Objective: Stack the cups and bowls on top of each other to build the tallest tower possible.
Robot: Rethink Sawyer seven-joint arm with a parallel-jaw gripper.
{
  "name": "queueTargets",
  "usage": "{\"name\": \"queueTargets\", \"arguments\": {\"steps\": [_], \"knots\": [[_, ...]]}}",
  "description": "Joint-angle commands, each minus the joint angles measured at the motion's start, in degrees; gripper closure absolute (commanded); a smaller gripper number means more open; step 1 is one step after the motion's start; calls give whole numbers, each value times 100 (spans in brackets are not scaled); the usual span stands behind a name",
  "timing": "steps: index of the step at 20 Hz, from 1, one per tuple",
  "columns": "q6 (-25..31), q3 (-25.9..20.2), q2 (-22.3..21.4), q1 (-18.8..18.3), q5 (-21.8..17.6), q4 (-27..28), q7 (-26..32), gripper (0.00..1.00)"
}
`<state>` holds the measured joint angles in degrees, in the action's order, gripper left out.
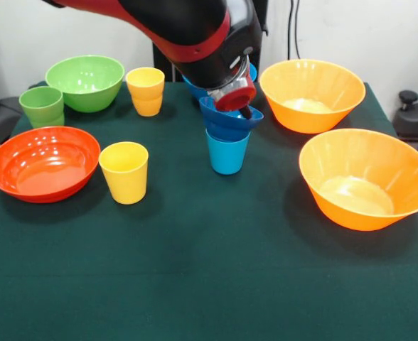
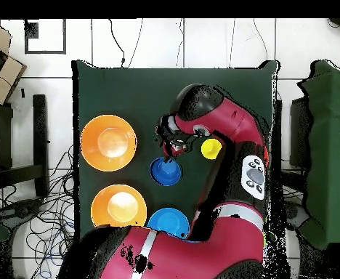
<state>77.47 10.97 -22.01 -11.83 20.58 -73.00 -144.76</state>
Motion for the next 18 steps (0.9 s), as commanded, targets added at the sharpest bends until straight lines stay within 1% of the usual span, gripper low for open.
{"name": "queueTargets", "arguments": {"steps": [1,6,12,18], "knots": [[652,-247,-71,-15,-91,146,-856,0],[880,-176,-120,-9,-245,279,-769,0],[984,-119,-19,-60,-437,469,-534,0],[1138,-68,-33,-67,-567,626,-394,0]]}}
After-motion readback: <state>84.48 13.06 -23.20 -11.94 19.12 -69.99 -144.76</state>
